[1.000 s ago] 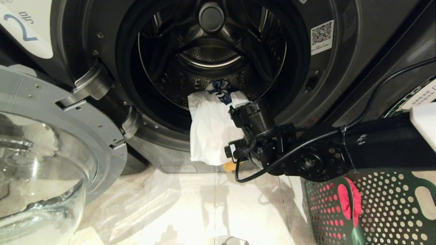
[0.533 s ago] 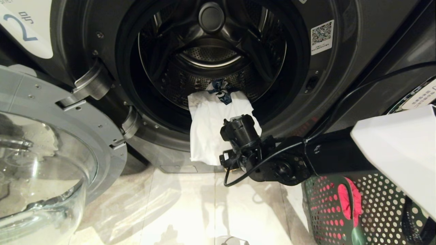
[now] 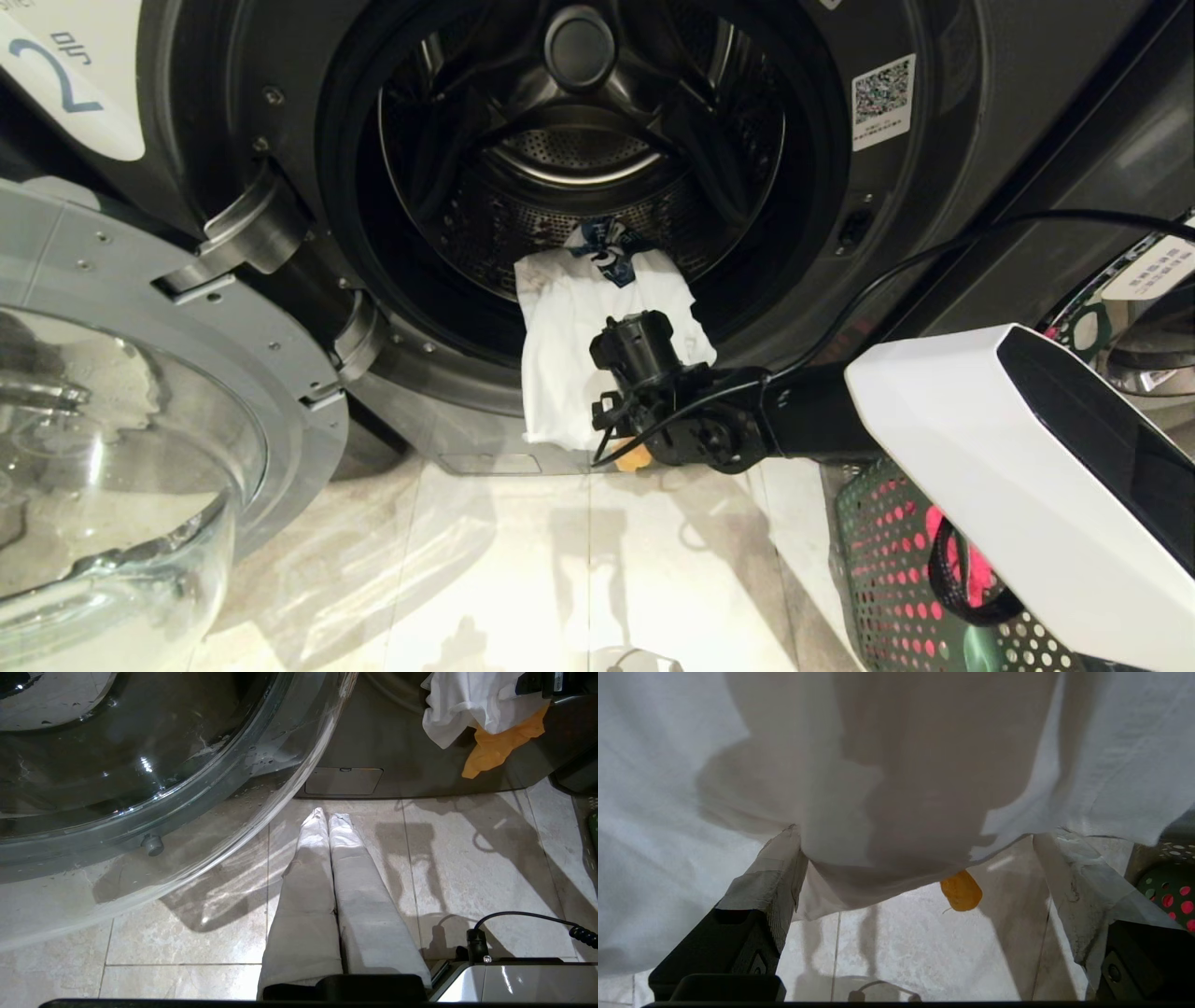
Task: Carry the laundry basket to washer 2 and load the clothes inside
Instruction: Place the clothes into the washing machine
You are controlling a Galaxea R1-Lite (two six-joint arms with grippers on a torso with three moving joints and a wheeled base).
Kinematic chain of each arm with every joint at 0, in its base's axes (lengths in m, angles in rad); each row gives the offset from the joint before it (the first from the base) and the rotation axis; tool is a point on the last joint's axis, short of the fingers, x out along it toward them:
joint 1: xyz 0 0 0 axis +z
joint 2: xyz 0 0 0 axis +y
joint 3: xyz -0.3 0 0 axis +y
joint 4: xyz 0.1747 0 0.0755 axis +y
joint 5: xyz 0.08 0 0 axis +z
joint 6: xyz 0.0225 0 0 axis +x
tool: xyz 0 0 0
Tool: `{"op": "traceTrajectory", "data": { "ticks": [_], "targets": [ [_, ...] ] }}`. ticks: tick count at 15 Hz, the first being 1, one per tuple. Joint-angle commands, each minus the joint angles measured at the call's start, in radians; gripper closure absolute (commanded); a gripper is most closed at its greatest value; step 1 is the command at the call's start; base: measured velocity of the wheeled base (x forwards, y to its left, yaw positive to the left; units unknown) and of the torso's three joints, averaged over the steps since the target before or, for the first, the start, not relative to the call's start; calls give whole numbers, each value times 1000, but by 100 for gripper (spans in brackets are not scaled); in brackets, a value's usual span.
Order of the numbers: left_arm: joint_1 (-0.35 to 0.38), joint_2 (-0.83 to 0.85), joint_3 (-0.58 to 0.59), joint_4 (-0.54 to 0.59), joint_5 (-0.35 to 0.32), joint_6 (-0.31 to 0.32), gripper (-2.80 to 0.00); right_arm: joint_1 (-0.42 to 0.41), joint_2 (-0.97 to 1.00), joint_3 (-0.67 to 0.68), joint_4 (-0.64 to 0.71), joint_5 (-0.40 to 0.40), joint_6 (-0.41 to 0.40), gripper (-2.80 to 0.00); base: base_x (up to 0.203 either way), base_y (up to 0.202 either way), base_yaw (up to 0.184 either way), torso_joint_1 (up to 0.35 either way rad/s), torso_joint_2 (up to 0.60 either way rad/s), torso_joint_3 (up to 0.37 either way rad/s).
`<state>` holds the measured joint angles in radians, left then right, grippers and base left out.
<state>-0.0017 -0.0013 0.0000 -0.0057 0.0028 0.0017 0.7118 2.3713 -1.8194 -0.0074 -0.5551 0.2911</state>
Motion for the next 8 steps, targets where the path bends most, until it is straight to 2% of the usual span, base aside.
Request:
{"op": "traceTrajectory", "data": {
  "ticks": [1, 3, 4, 8],
  "targets": [
    [0, 0, 0, 0, 1, 0, 0, -26, 63, -72, 19, 0, 5, -280, 0, 0, 0, 0, 0, 0],
    [0, 0, 0, 0, 0, 0, 0, -47, 75, -87, 33, 3, 5, -280, 0, 0, 0, 0, 0, 0],
    [0, 0, 0, 0, 1, 0, 0, -54, 74, -87, 40, 6, 5, 0, 0, 0, 0, 0, 0, 0],
    [0, 0, 0, 0, 2, 0, 0, -55, 78, -88, 43, 37, 11, 0, 0, 0, 0, 0, 0, 0]
  ]
}}
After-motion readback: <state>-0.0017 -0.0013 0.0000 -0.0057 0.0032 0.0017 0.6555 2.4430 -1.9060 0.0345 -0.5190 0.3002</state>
